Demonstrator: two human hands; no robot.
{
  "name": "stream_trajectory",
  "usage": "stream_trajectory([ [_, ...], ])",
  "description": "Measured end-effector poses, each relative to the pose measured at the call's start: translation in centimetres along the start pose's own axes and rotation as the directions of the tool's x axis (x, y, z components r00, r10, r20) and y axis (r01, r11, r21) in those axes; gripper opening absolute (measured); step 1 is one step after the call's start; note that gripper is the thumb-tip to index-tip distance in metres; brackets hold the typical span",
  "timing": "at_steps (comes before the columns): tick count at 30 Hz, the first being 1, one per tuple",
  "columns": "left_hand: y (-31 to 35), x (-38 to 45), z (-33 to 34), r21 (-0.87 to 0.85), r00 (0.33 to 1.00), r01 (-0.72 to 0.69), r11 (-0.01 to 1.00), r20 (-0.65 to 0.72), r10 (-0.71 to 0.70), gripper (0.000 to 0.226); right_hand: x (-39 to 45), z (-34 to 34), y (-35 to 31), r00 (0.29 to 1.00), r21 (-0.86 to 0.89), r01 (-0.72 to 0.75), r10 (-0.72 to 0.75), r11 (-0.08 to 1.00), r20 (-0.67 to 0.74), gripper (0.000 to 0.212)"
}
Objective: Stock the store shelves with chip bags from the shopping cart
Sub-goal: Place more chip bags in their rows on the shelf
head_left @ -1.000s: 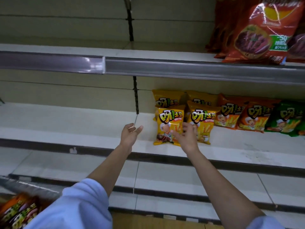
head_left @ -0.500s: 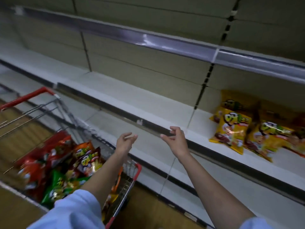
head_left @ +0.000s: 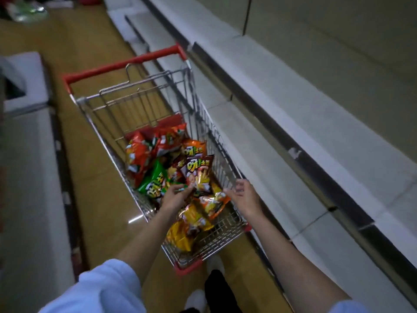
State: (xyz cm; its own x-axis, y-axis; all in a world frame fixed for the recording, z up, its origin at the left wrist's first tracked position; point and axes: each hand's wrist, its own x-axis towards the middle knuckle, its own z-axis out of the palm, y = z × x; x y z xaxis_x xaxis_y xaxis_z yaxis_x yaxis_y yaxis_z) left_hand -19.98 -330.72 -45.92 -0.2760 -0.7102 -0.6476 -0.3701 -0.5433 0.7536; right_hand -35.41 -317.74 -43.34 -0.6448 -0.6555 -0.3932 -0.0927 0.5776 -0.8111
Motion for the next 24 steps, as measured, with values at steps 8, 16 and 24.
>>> stream_trajectory([
  [8,-4.0,2.6,0.2,-0.019,0.984,0.117,0.993,-0.134,-0.118,0.048,6.0,3.5,3.3,0.973,-0.058,-0.085,0.095,0.995,0.211,0.059],
  [16,-4.1,6.5,-1.2,-0.143,0.94,0.157,0.977,-0.282,-0.192,0.054,12.1,8.1,4.0,0.944,-0.147,-0.042,0.087,0.988,0.318,0.056],
  [24,-5.4,12.9,-1.9,-0.234,0.893,0.195,0.953,-0.36,-0.271,0.056,19.9,11.2,6.2,0.931,-0.165,-0.11,0.16,0.98,0.328,0.083],
])
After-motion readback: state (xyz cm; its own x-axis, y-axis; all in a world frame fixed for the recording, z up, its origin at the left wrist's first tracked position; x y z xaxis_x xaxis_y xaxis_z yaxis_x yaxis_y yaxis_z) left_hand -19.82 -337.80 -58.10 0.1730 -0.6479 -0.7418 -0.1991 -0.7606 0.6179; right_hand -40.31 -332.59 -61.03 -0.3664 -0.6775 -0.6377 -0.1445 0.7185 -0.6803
